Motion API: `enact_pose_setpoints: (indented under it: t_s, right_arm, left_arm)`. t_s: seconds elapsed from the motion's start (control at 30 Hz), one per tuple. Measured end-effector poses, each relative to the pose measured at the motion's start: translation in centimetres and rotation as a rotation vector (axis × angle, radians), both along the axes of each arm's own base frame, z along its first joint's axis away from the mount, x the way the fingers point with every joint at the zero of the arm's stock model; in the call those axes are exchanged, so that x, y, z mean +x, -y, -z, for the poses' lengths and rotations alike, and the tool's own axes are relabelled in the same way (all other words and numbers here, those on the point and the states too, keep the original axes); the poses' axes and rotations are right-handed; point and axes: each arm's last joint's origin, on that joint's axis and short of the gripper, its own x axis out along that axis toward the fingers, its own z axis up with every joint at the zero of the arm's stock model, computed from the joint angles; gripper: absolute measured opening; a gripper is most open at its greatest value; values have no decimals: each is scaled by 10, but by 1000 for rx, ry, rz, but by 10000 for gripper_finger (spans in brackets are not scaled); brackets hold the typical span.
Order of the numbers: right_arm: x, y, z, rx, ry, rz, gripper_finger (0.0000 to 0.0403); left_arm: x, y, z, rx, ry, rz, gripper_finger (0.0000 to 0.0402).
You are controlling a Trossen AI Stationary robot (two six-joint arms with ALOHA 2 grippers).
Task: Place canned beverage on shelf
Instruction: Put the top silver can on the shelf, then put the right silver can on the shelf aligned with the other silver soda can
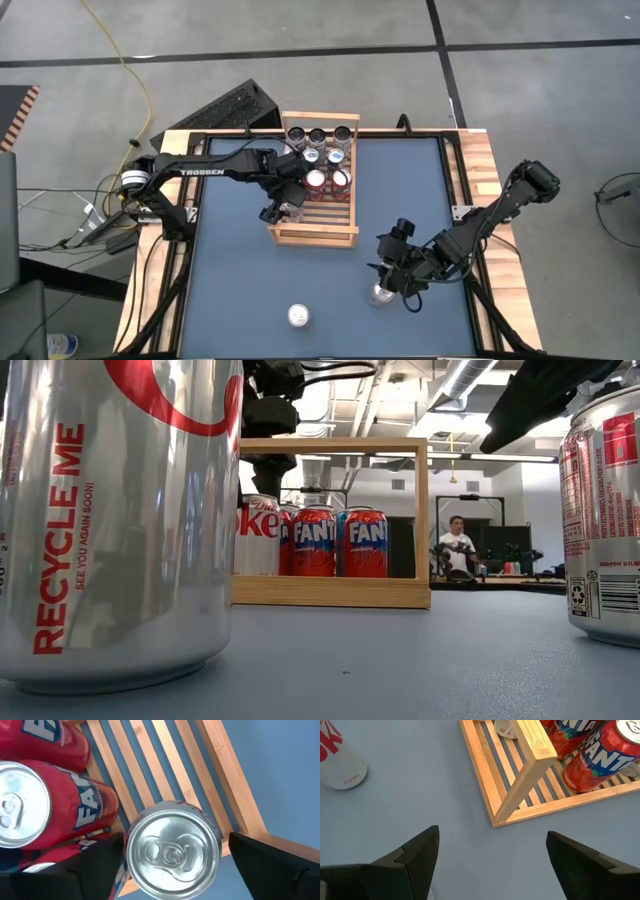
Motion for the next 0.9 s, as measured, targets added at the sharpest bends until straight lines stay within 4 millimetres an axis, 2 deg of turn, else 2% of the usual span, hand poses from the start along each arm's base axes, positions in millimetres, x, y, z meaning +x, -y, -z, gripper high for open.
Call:
enact_pose_setpoints:
  t_s: [0.2,0.5,0.63,0.77,0.9]
  right_arm:
    - [0,0,0,0,0,-1,337]
    - [0,0,0,11,3,9,337]
    - [-1,0,1,25,-14,-2,337]
    - [-3,1,0,56,-70,-31,337]
    - [3,3,-22,121,-122,-121,337]
  left_arm:
    - [0,0,-3,24,-7,-13,362]
    - [7,-1,-33,31,63,-32,363]
    - [9,-1,-55,50,90,-79,363]
    - [4,4,-88,33,94,-135,363]
    - [-3,21,-127,-2,118,-143,363]
